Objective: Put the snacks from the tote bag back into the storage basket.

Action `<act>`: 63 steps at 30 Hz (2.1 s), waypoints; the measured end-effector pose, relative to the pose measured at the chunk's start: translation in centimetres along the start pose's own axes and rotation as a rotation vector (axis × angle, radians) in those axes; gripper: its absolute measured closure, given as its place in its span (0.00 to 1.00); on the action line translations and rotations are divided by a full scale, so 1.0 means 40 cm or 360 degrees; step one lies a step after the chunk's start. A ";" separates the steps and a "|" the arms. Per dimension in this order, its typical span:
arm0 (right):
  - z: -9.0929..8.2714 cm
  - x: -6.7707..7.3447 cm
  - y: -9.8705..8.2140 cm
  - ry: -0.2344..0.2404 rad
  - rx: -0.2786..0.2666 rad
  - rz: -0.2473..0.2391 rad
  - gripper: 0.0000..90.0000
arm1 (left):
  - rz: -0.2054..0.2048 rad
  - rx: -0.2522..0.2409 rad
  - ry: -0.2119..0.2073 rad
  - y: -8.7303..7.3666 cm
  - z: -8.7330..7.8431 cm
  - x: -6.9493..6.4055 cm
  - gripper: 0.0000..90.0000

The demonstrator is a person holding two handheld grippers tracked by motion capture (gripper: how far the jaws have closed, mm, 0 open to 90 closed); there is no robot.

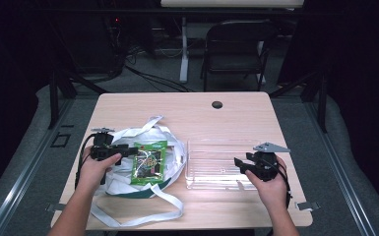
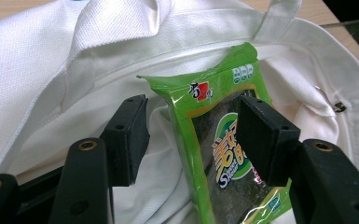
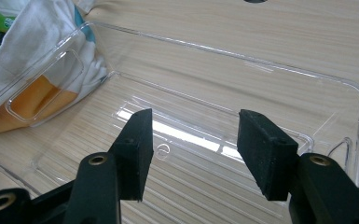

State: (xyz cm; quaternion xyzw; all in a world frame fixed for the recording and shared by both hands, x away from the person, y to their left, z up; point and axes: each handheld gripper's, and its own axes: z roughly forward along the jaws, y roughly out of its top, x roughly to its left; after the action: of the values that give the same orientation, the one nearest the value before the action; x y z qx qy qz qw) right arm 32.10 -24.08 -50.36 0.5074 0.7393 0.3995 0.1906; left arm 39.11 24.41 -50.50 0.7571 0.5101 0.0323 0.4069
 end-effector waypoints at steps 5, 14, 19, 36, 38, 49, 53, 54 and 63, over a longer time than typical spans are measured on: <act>-0.003 0.001 0.000 0.0008 -0.0022 0.0015 0.50 | -0.0020 0.0024 0.0010 -0.003 0.004 -0.004 0.47; 0.002 0.013 -0.001 0.0018 -0.0013 -0.0007 0.50 | -0.0016 0.0018 0.0000 -0.002 0.009 -0.011 0.48; -0.001 0.016 0.001 0.0026 -0.0029 -0.0001 0.50 | -0.0051 0.0018 0.0006 -0.004 0.012 -0.012 0.47; 0.005 0.025 -0.004 0.0020 -0.0002 -0.0028 0.50 | -0.0101 0.0063 -0.0017 -0.007 0.032 -0.008 0.44; 0.005 0.025 -0.005 0.0019 -0.0009 -0.0023 0.50 | -0.0099 0.0065 -0.0022 -0.007 0.036 -0.007 0.44; -0.004 0.025 -0.012 0.0011 -0.0014 -0.0017 0.50 | -0.0108 0.0115 -0.0044 -0.003 0.058 -0.012 0.45; -0.008 0.024 -0.014 0.0008 -0.0020 -0.0017 0.50 | -0.0115 0.0135 -0.0057 -0.004 0.068 -0.011 0.45; -0.008 0.024 -0.014 0.0008 -0.0020 -0.0017 0.50 | -0.0115 0.0135 -0.0057 -0.004 0.068 -0.011 0.45; -0.015 0.022 -0.018 -0.0004 -0.0032 -0.0014 0.50 | -0.0138 0.0180 -0.0091 -0.004 0.086 -0.012 0.45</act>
State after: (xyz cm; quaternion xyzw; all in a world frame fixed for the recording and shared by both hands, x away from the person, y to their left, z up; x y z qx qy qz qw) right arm 30.89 -23.64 -50.46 0.5027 0.7373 0.4055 0.1983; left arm 40.36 22.05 -52.74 0.7567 0.5316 -0.0357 0.3789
